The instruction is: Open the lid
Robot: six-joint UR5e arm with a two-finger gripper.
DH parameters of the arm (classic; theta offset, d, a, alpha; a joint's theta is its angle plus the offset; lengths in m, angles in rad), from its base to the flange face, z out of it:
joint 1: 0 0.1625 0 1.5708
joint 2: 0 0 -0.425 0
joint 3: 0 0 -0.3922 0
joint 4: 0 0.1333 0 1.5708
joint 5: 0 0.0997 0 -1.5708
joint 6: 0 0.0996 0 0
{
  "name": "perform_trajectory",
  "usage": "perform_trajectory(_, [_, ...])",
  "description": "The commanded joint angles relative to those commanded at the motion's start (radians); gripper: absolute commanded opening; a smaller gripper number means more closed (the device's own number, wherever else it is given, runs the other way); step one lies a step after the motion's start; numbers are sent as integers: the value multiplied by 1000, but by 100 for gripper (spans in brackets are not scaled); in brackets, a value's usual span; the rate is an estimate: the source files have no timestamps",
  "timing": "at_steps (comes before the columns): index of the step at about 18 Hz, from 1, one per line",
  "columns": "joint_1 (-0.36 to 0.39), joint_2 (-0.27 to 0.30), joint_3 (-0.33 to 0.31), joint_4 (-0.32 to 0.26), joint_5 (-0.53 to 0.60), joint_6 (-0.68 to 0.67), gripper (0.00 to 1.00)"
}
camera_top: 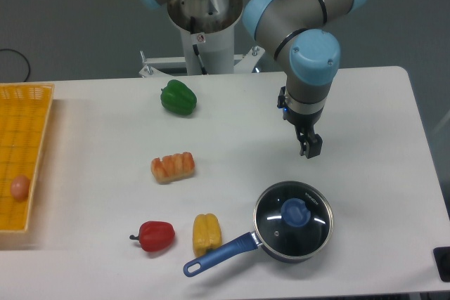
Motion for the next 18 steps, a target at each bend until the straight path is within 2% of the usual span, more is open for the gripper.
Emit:
perform_trajectory(5, [2,2,2,2,-8,-2,100])
perform_trajectory(8, [31,14,-6,0,-55,-24,100])
perform_trajectory(11, [37,47,-11,2,-55,-95,100])
perform_trajectory(18, [-4,46,21,14,-69,-369,100])
